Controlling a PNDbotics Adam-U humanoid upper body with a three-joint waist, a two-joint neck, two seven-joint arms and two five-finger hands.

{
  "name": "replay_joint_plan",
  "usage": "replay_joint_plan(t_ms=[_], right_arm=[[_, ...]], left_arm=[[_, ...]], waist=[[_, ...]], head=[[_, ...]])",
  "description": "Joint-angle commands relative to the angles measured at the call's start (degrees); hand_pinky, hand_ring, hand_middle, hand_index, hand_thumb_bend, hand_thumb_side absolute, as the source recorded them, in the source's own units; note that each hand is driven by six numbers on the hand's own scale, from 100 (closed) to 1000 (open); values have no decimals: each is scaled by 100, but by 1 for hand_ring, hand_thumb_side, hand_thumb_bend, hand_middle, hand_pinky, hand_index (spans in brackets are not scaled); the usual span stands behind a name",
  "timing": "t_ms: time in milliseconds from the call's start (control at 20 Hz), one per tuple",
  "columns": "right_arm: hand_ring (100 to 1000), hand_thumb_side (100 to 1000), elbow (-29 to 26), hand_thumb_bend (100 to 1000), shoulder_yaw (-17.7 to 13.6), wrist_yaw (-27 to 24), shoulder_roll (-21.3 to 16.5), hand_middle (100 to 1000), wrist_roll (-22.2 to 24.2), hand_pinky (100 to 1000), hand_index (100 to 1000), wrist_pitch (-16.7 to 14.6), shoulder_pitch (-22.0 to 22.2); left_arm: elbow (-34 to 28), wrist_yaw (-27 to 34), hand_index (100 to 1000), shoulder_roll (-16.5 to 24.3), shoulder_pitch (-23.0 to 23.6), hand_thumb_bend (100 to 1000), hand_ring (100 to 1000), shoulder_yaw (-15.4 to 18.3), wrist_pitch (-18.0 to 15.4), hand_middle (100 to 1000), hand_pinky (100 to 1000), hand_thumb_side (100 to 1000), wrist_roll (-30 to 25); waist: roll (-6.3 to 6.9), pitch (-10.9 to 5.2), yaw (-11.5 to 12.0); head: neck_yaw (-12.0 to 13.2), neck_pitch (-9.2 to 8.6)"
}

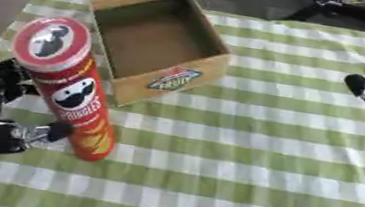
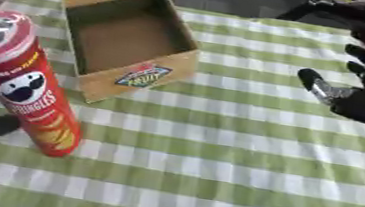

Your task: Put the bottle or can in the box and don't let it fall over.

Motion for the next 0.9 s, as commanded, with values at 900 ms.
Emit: replay_joint_plan(t_ms=[900], right_arm=[[1000,100,-76,482,3,-54,-135,1000,82,1000,962,37,-164]], left_arm=[[49,-540,796,-345,-450,831,860,-289,300,754,756,269,552]], waist=[[-3,13,-44]], head=[[-72,-41]])
